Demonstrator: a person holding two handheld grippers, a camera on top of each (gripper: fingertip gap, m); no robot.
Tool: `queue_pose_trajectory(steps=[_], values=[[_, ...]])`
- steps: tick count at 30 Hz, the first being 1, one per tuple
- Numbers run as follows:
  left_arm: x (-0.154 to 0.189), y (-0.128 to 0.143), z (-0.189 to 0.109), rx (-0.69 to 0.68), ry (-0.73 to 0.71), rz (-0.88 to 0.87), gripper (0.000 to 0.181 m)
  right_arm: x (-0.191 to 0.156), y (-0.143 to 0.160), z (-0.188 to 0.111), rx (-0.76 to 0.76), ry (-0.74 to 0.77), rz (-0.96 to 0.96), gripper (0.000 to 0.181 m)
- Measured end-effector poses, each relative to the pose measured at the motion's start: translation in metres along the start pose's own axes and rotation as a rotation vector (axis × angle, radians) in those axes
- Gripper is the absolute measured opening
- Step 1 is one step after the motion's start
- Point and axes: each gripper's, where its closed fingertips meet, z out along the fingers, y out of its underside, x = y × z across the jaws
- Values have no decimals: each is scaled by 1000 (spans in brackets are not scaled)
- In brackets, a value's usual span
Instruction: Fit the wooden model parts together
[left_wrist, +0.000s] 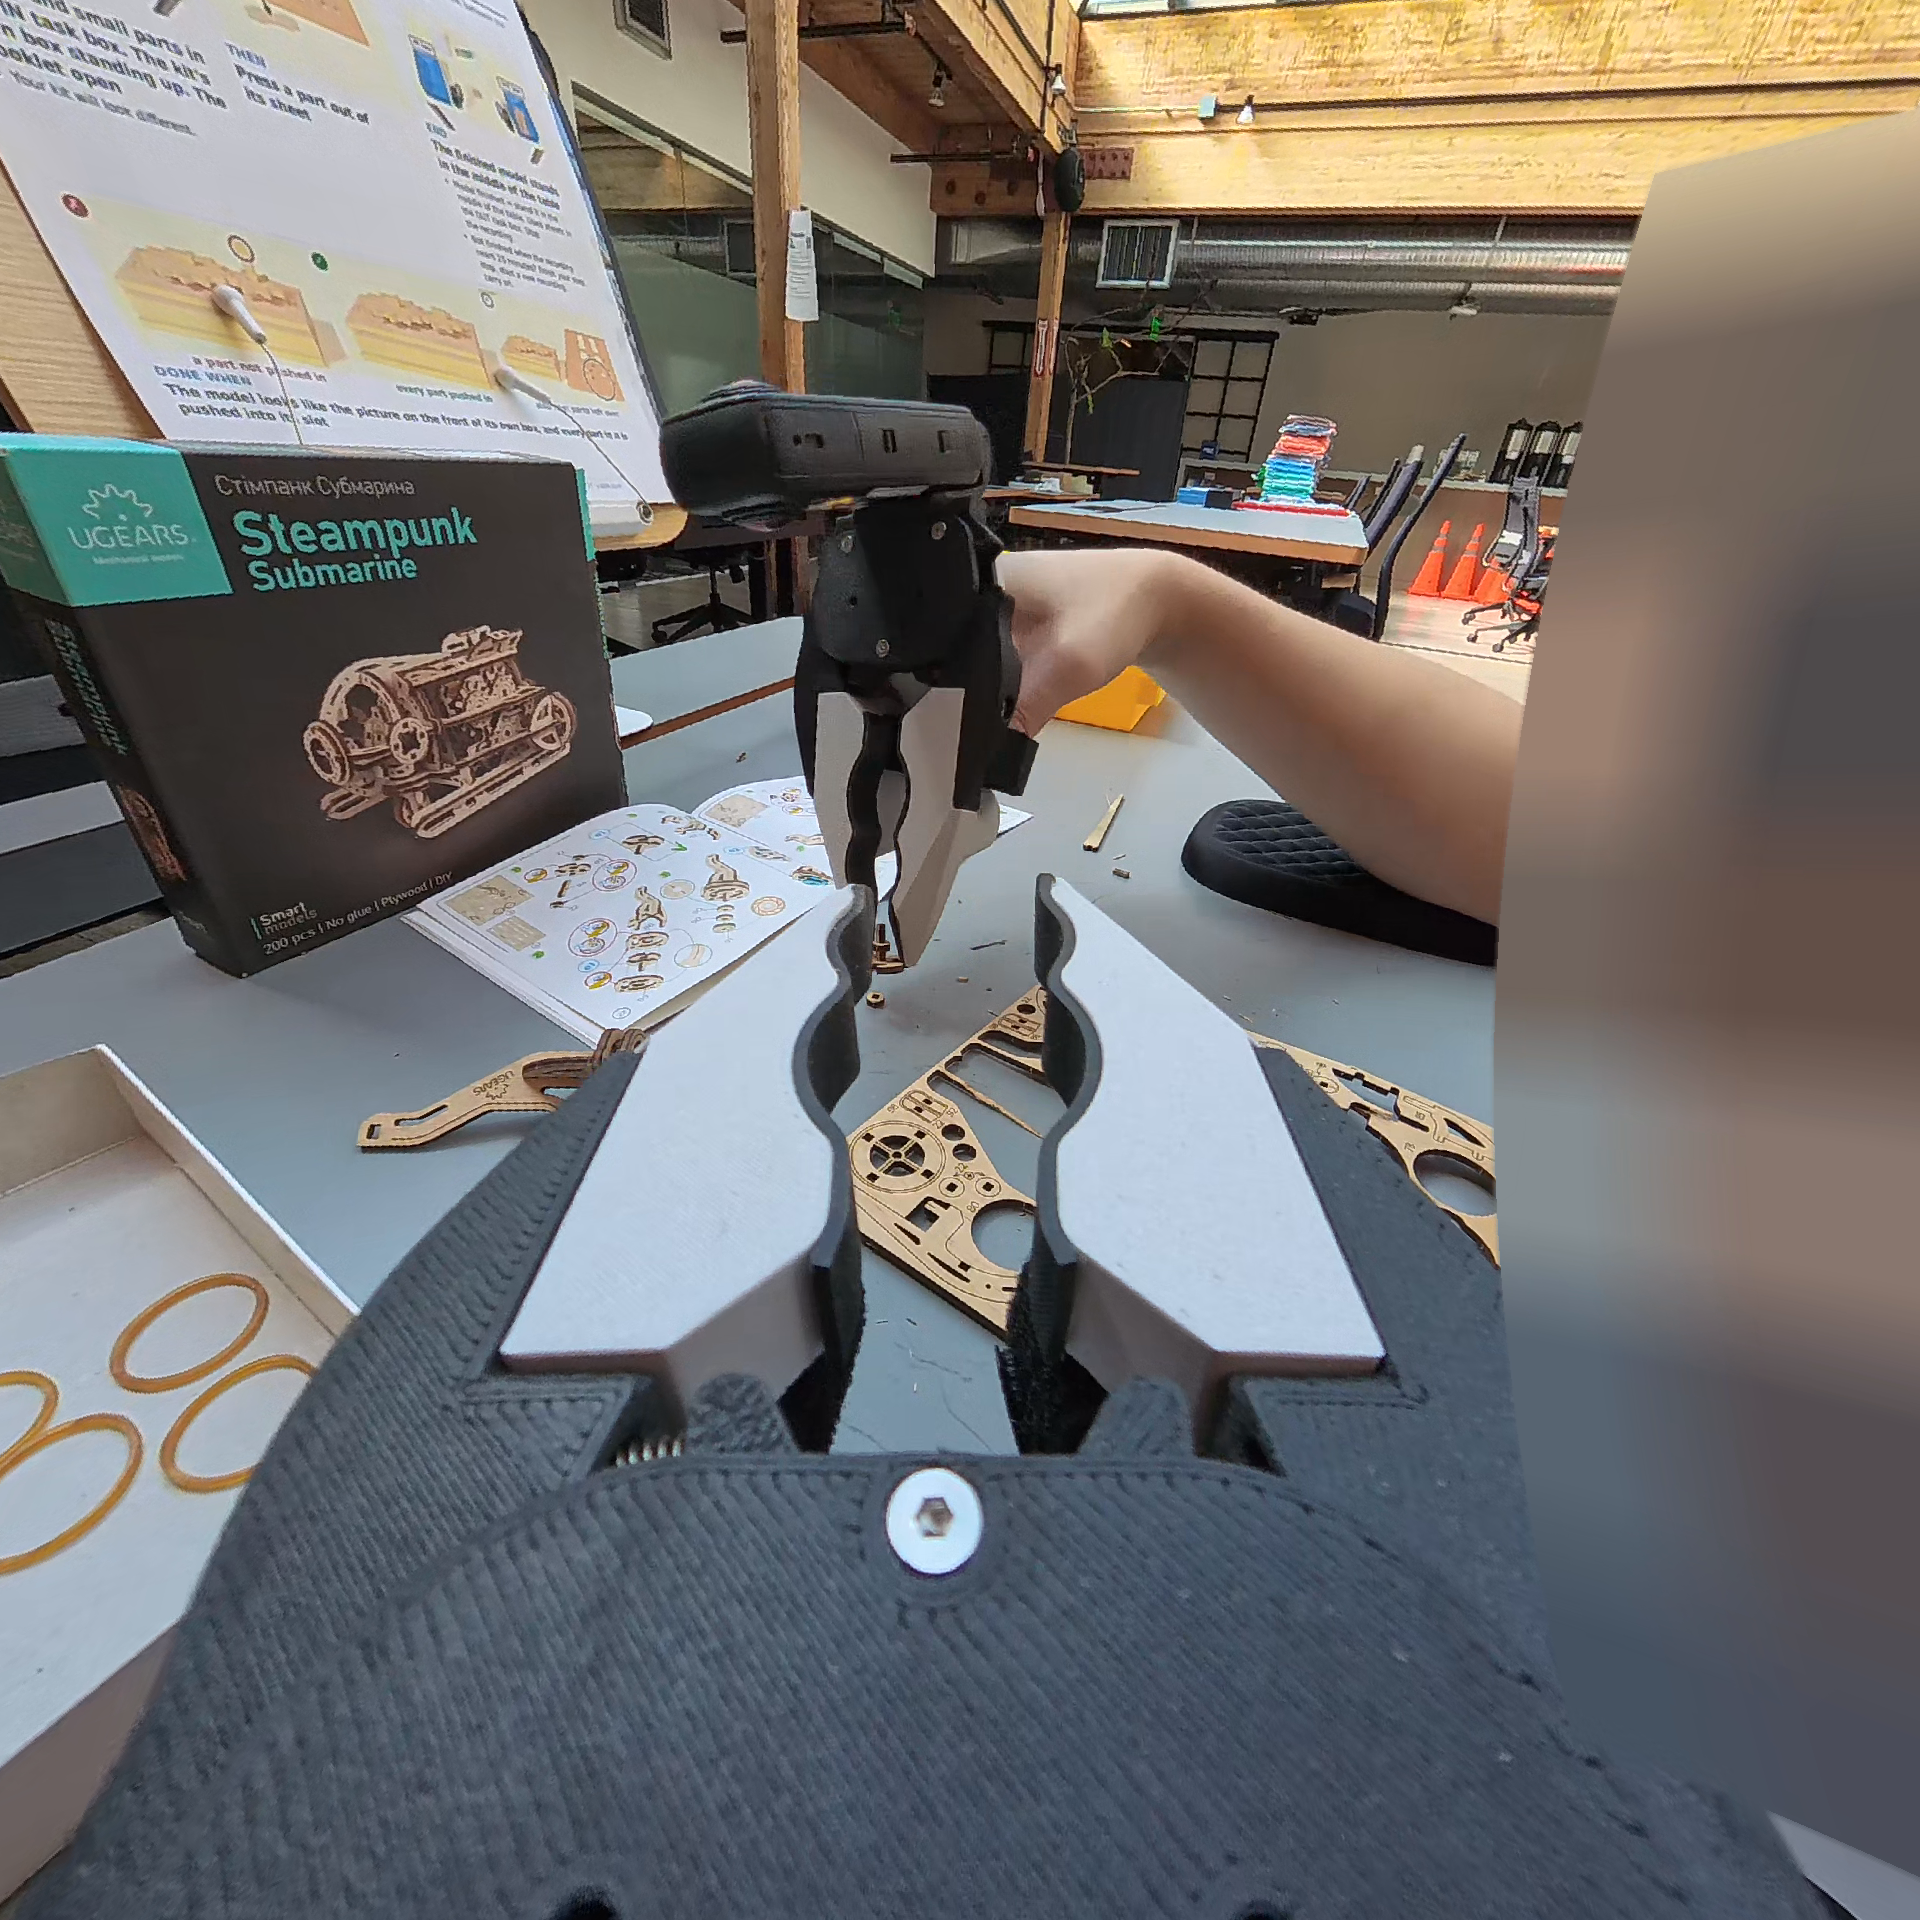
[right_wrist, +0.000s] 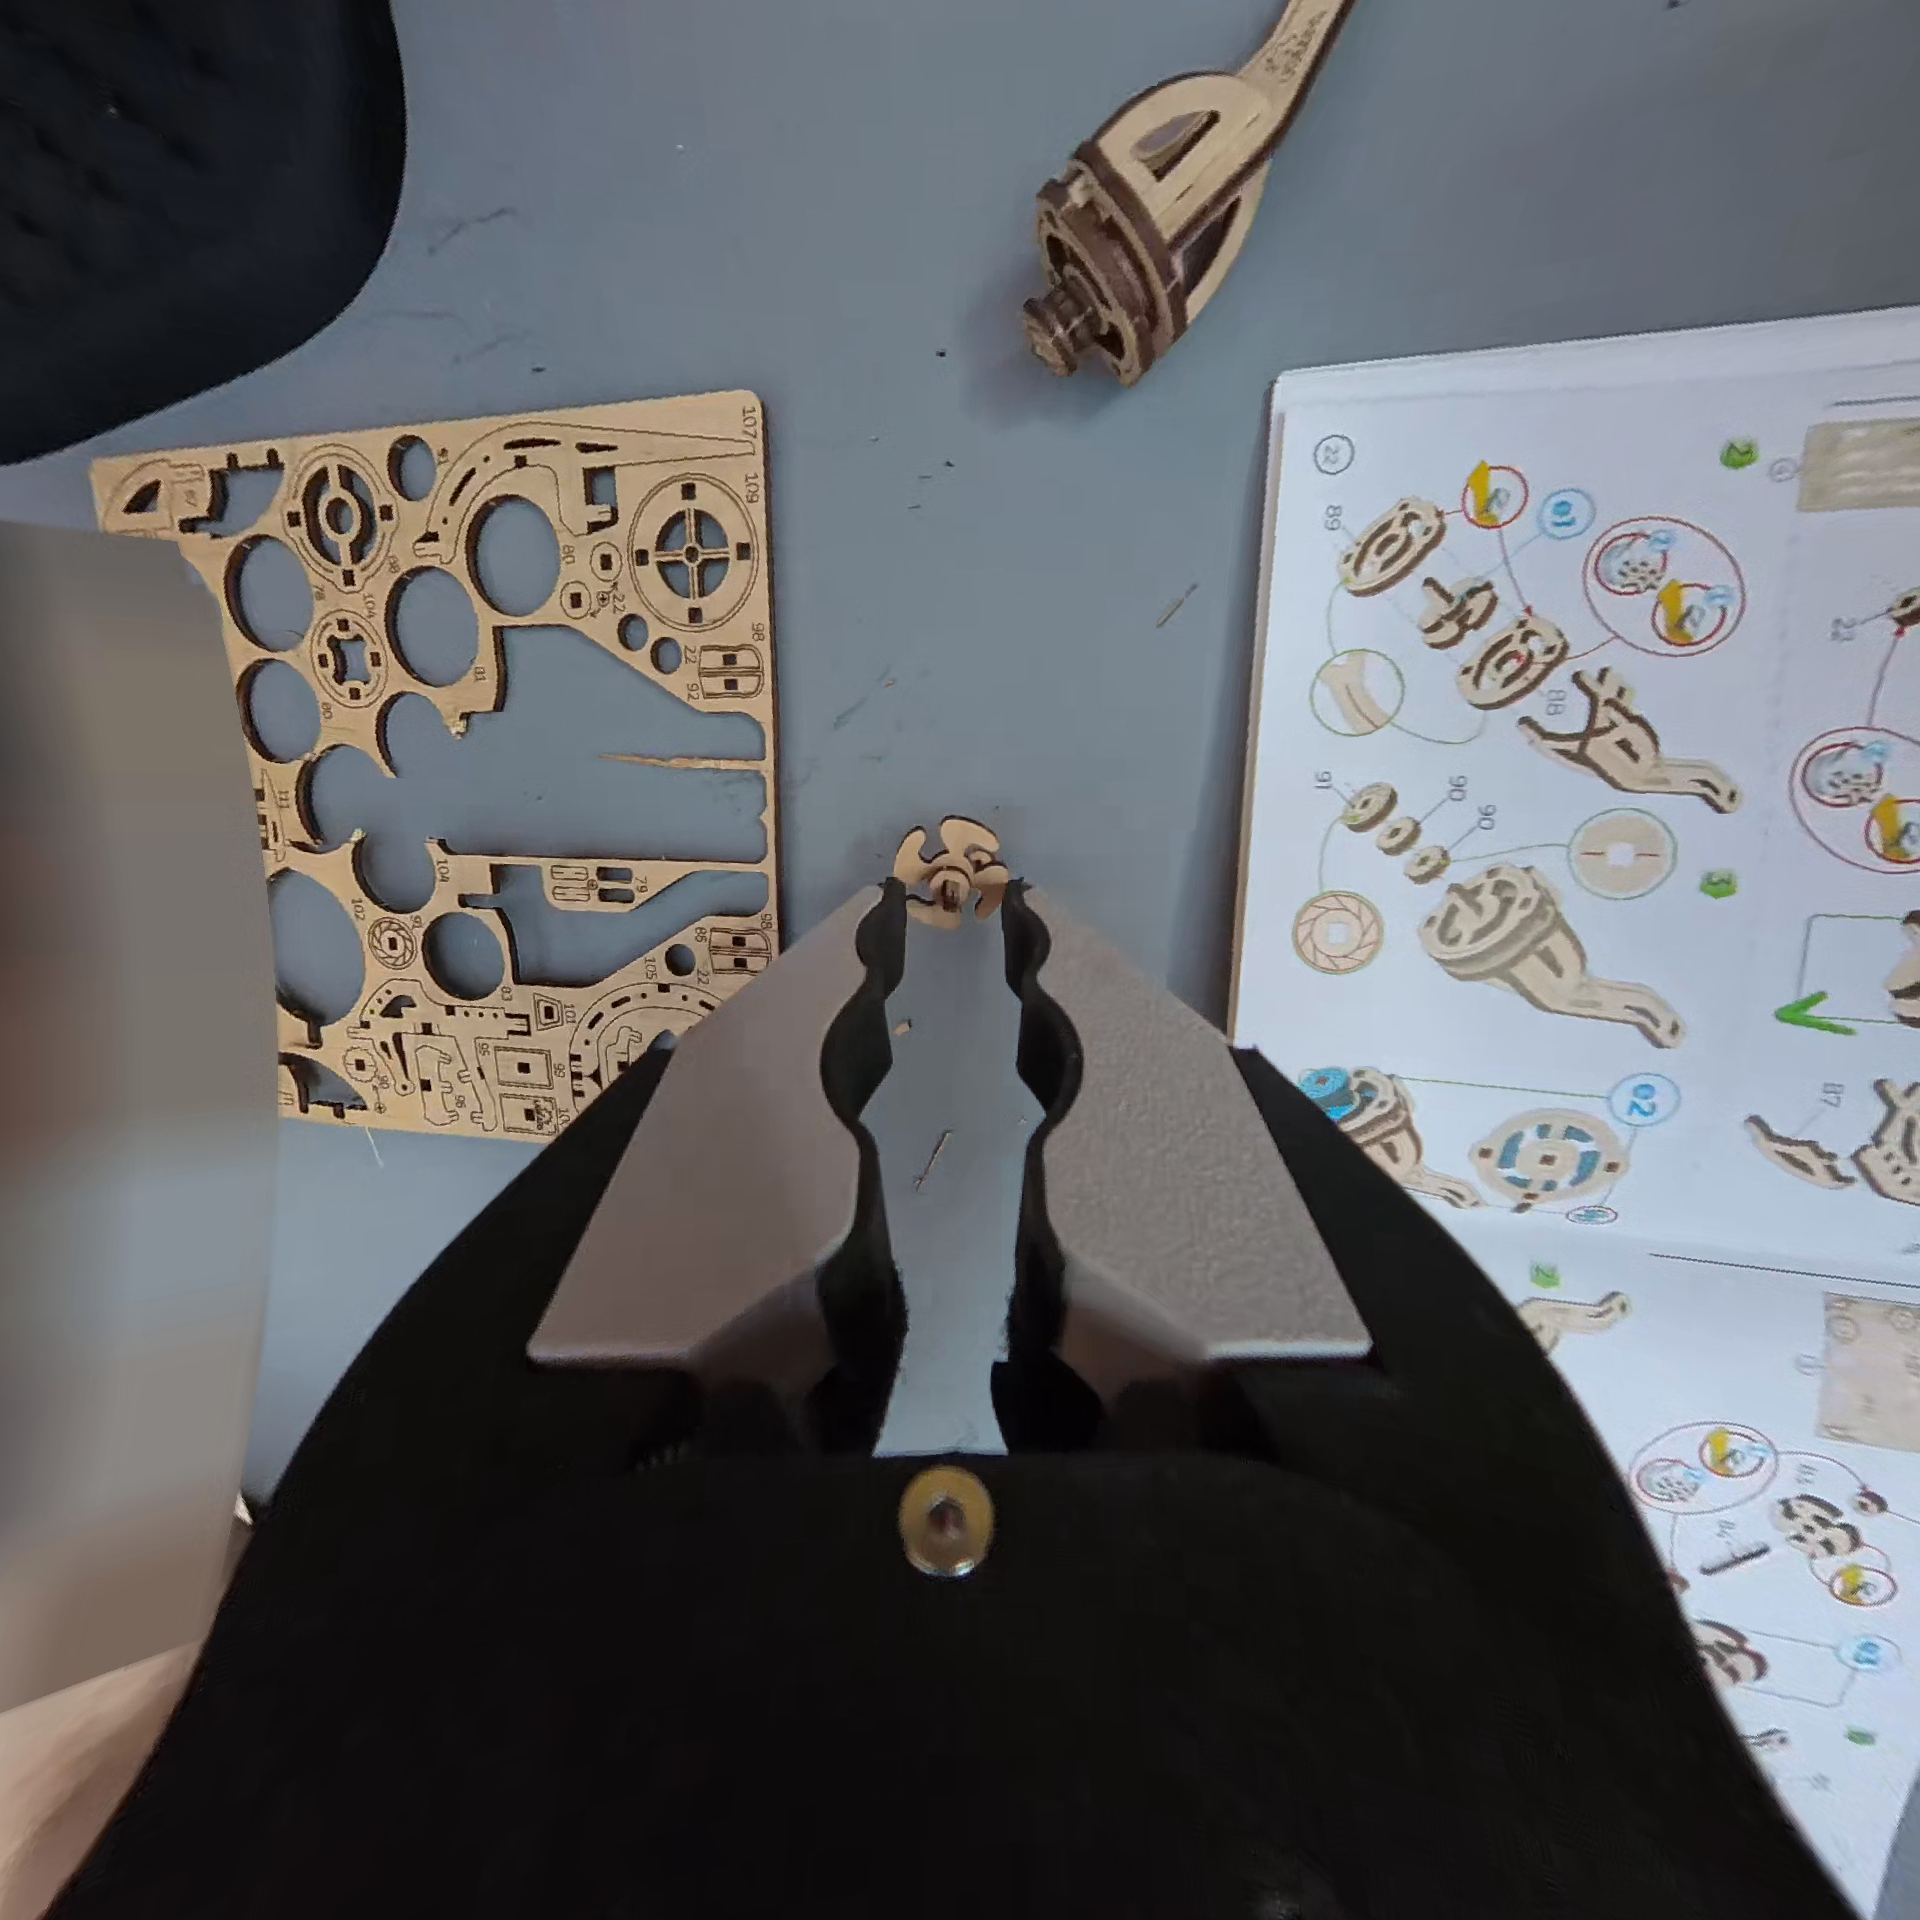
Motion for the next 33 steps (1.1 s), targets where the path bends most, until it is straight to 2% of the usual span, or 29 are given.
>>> queue_pose_trajectory(steps=[5,15,20,24,27,33], values=[[0,1,0,-2,0,2,29,5,9,5,-46,-19,69,18],[0,1,1,-3,-2,3,29,3,3,4,-74,6,185,18],[0,1,1,-3,-2,1,29,0,4,3,-95,-4,320,18],[1,1,1,-5,-3,5,29,-1,-1,4,-54,-41,469,18],[1,1,1,-4,-4,6,29,5,7,7,-91,5,528,18],[1,1,1,-4,-5,5,29,4,3,5,-82,54,574,18]])
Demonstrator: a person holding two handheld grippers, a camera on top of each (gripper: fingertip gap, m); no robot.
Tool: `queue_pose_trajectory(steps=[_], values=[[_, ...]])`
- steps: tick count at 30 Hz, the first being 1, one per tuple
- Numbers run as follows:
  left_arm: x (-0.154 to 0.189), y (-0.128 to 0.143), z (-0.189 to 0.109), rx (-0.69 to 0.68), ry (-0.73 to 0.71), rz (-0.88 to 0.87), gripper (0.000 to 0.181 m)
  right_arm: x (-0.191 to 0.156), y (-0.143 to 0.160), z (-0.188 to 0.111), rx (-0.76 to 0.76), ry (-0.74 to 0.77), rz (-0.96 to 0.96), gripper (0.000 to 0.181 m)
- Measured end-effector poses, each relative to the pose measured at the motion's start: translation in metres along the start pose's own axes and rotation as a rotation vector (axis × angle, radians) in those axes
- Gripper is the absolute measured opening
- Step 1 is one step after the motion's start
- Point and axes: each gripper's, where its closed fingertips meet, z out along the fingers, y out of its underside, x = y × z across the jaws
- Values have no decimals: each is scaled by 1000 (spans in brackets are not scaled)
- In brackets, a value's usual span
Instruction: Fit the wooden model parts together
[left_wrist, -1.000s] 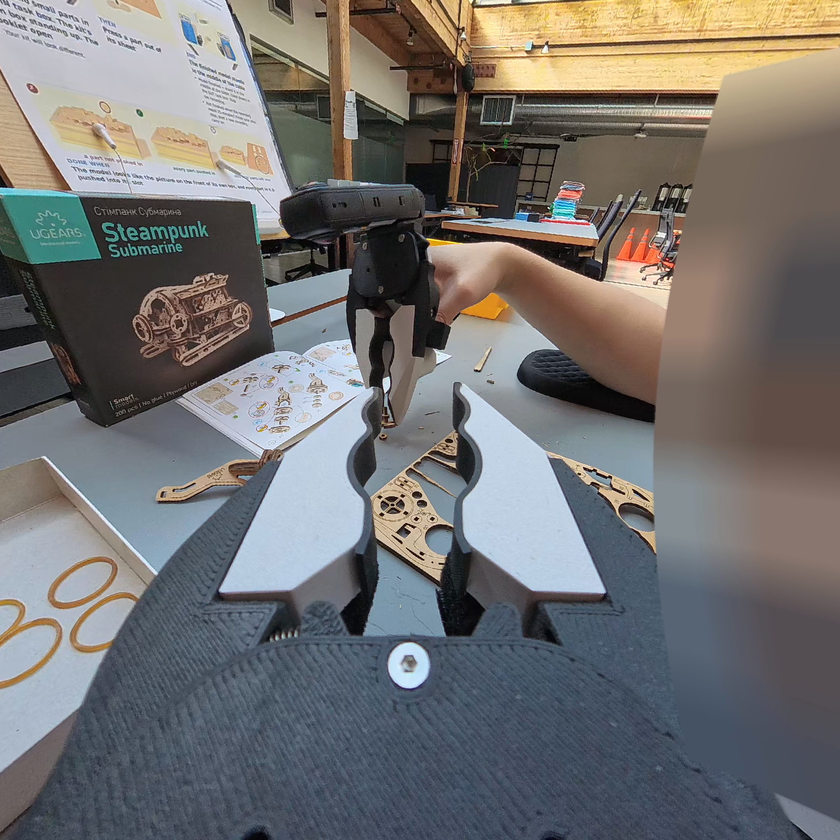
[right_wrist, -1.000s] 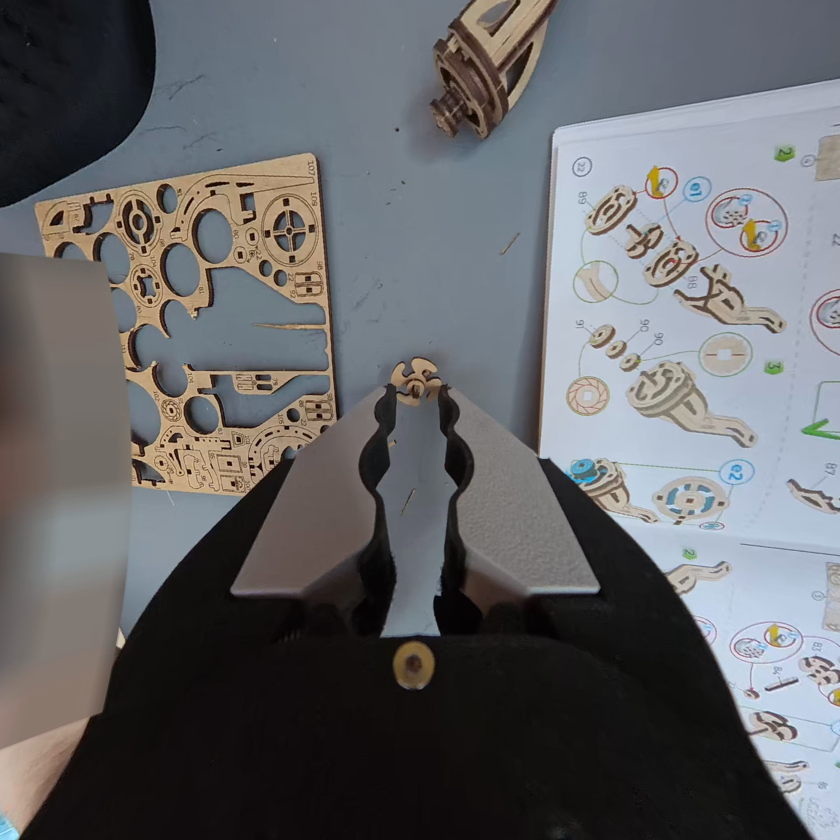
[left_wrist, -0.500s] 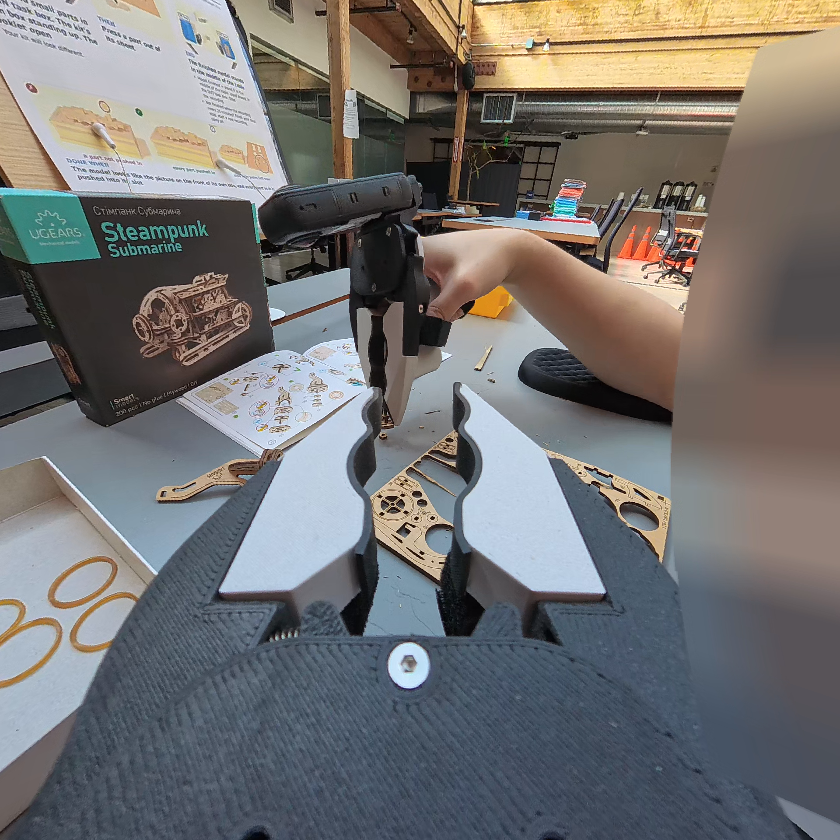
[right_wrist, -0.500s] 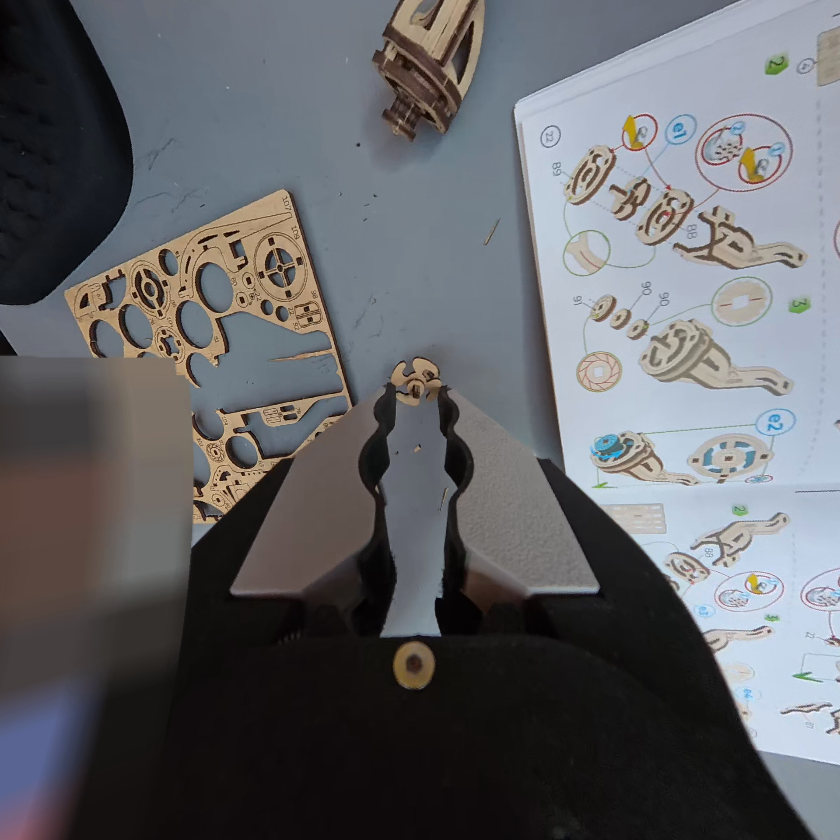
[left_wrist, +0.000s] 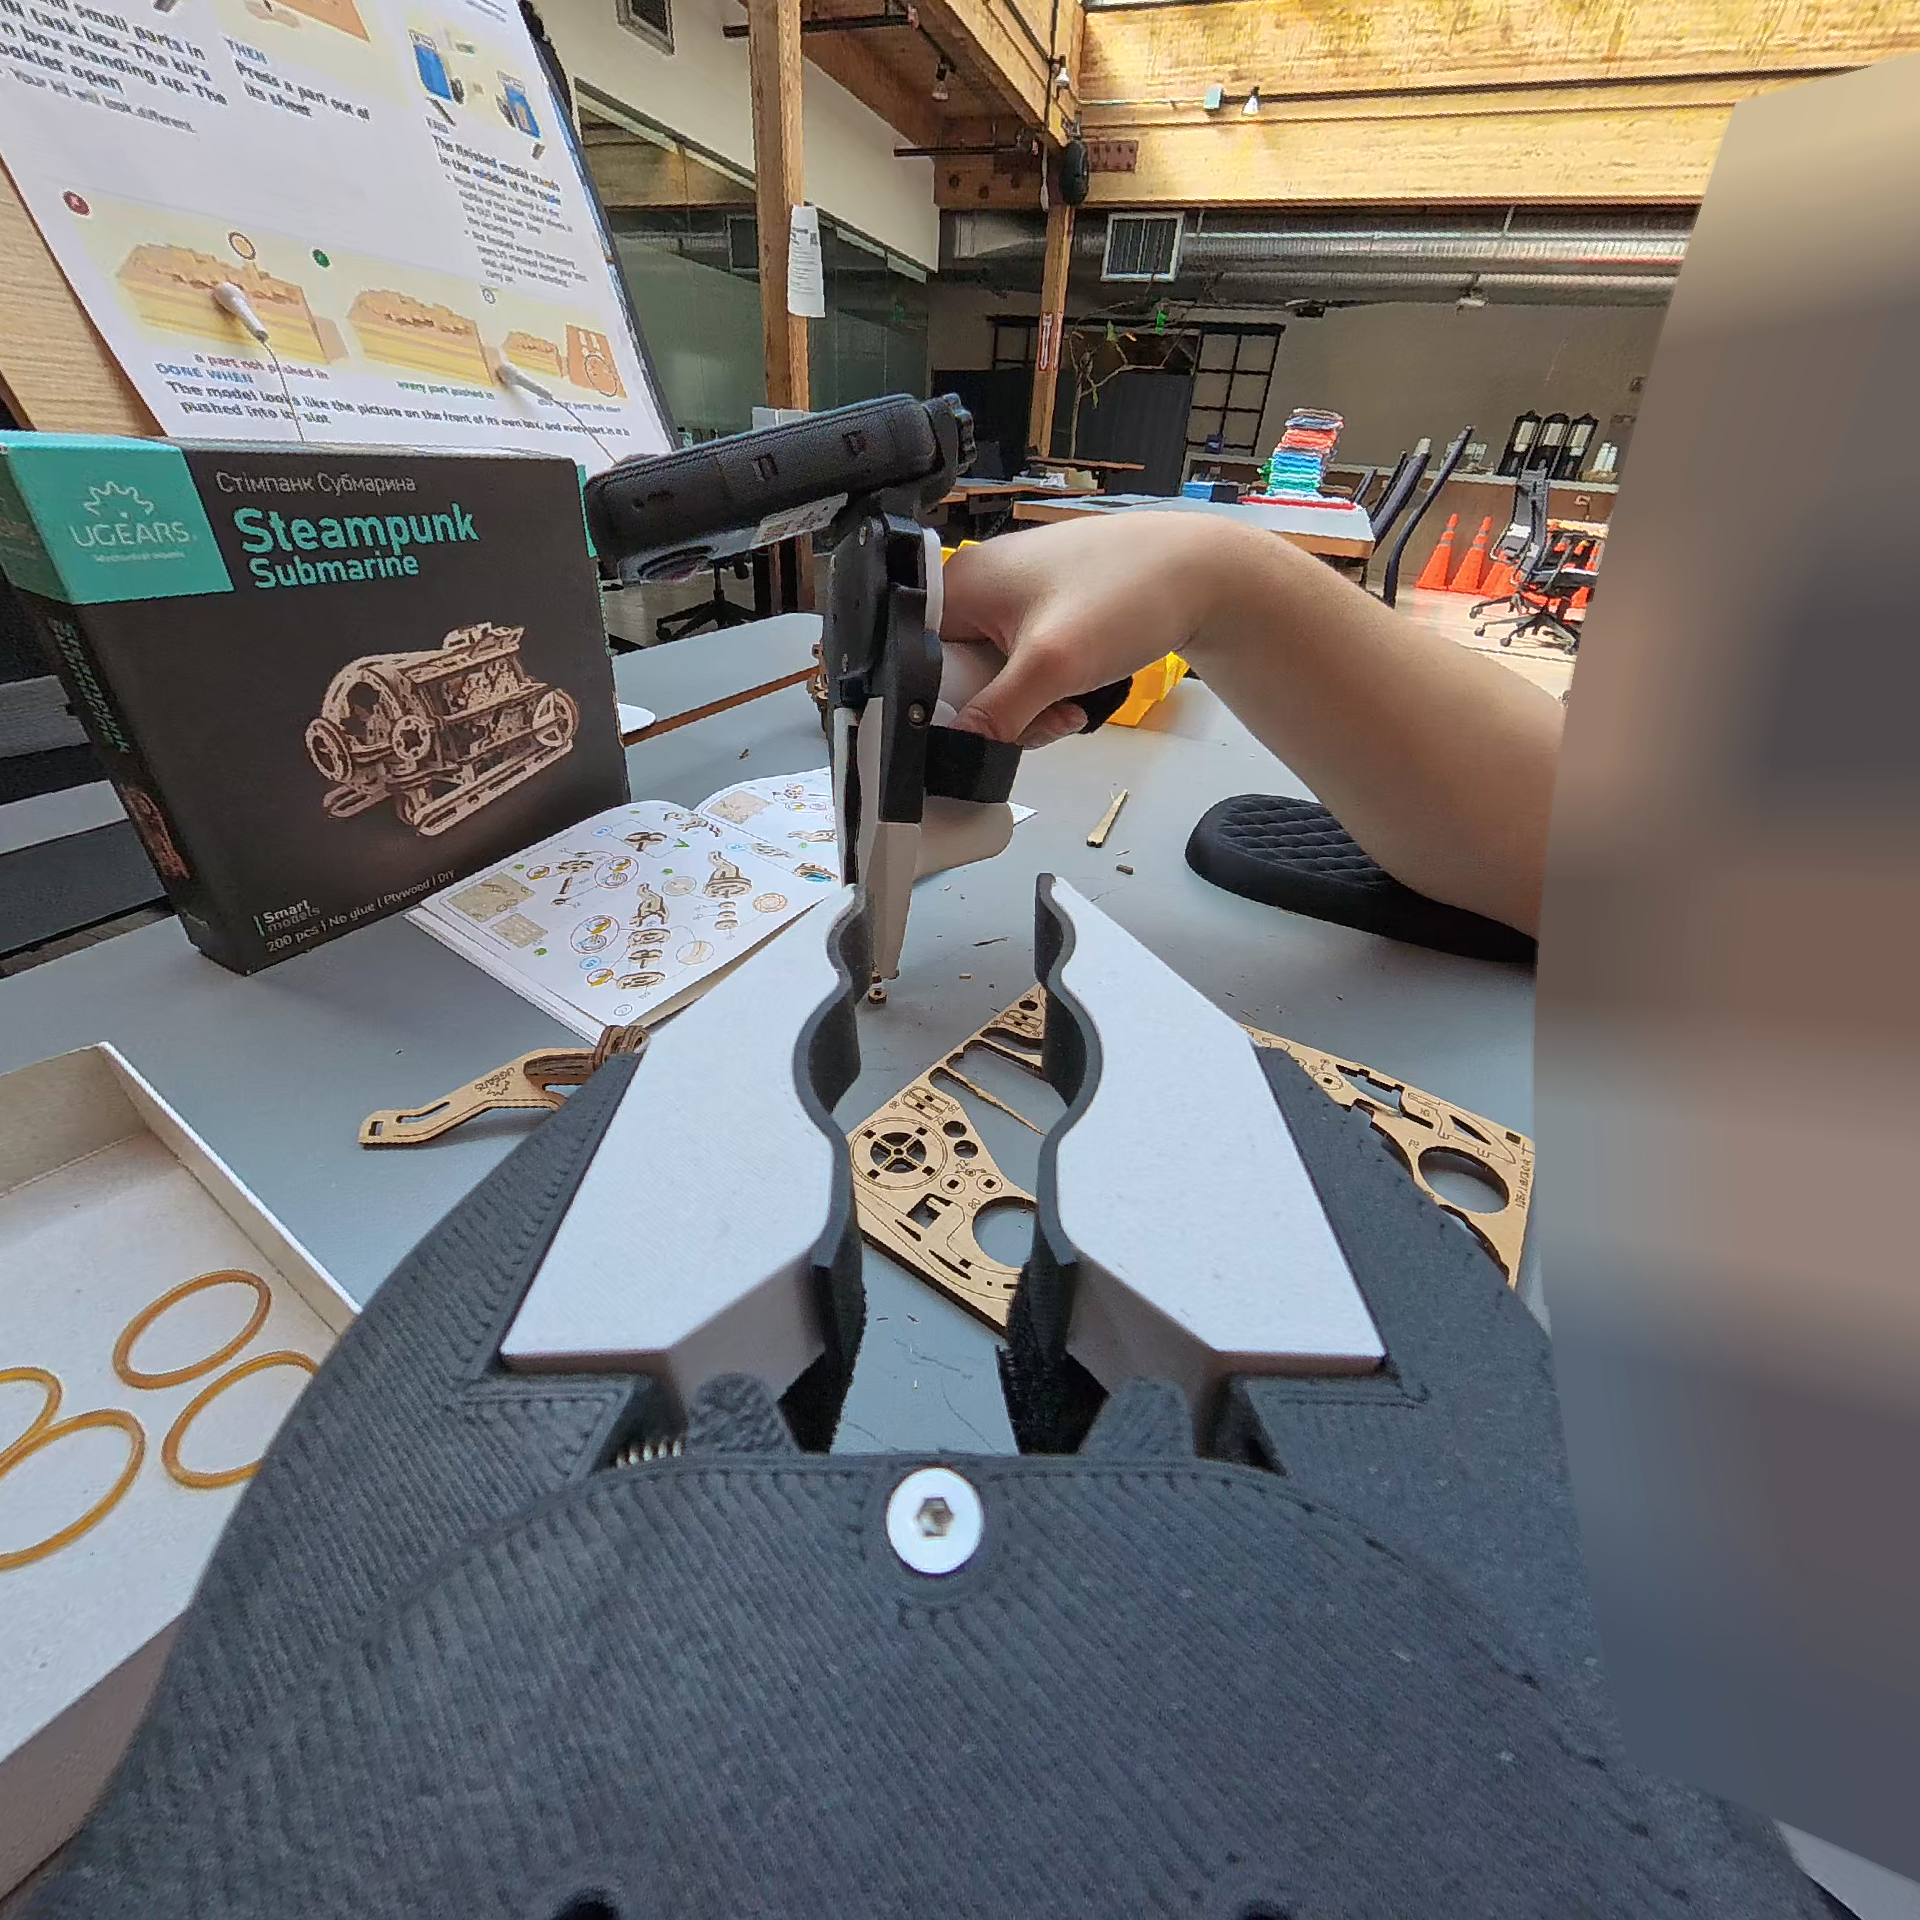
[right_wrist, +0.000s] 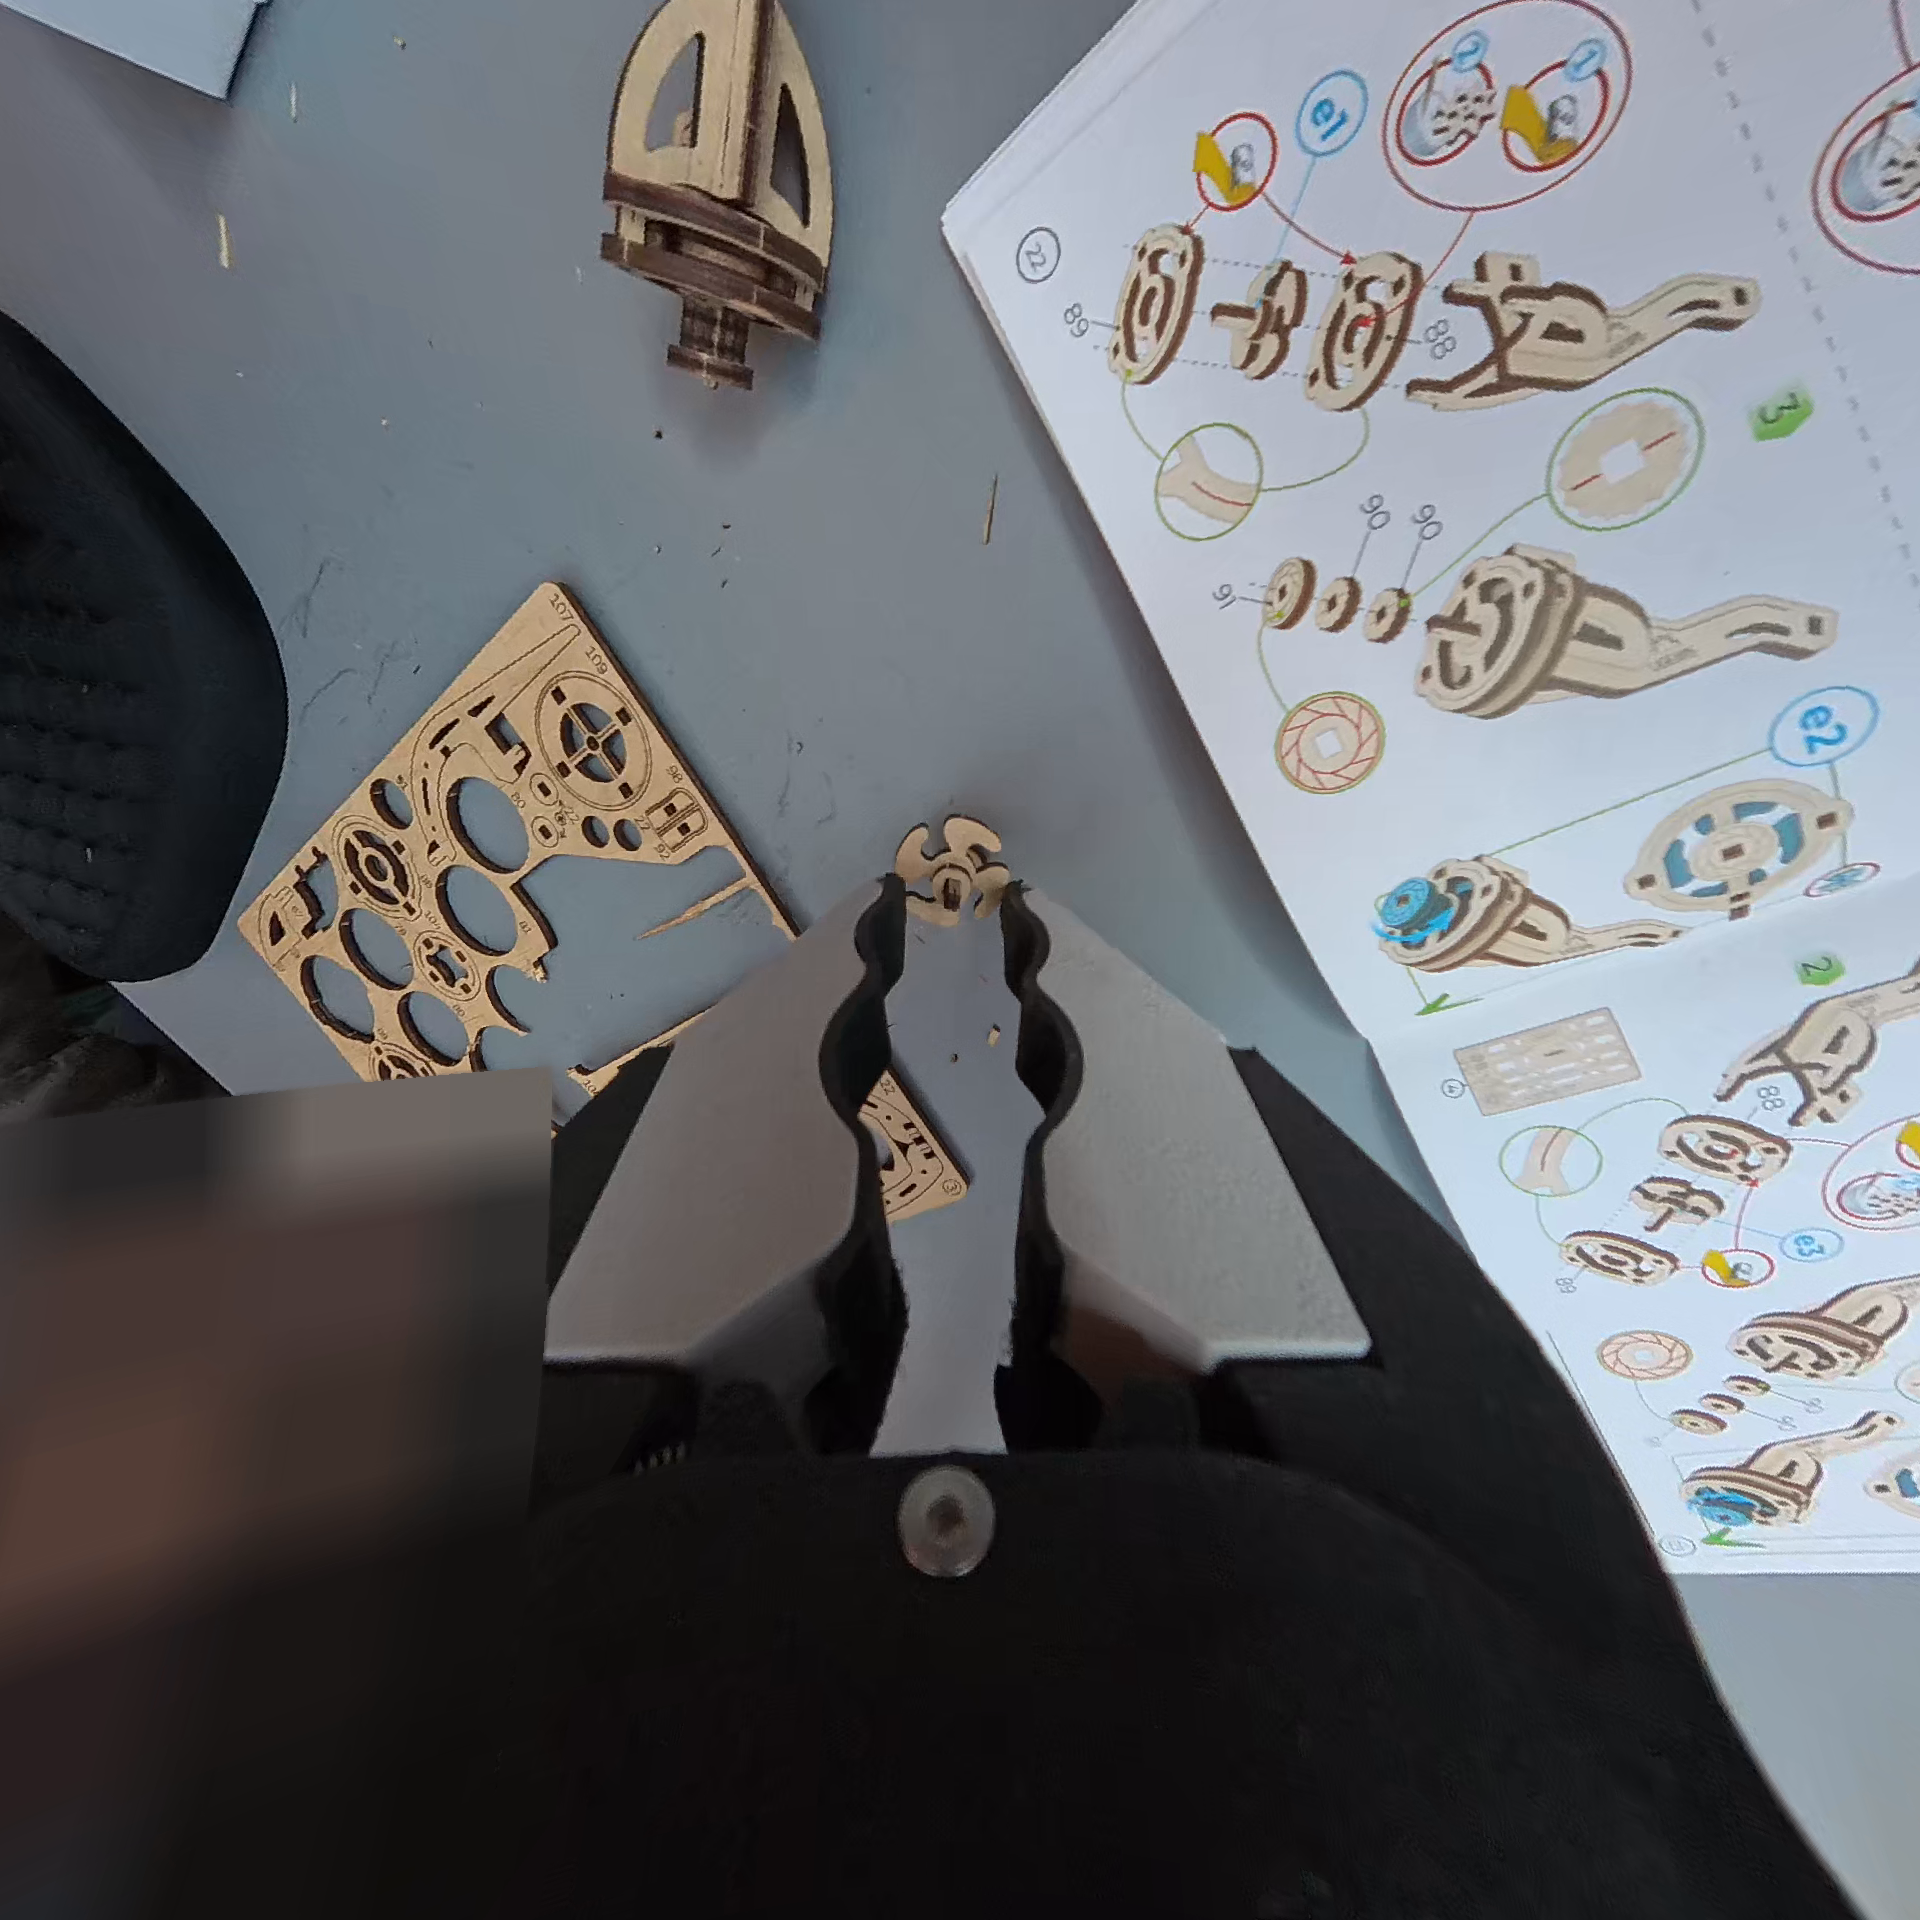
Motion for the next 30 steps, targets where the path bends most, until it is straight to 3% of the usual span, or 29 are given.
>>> queue_pose_trajectory(steps=[9,30], values=[[0,0,0,0,-3,2,29,3,4,5,-18,51,91,18],[0,0,0,-2,-3,4,29,2,3,5,-17,90,89,18]])
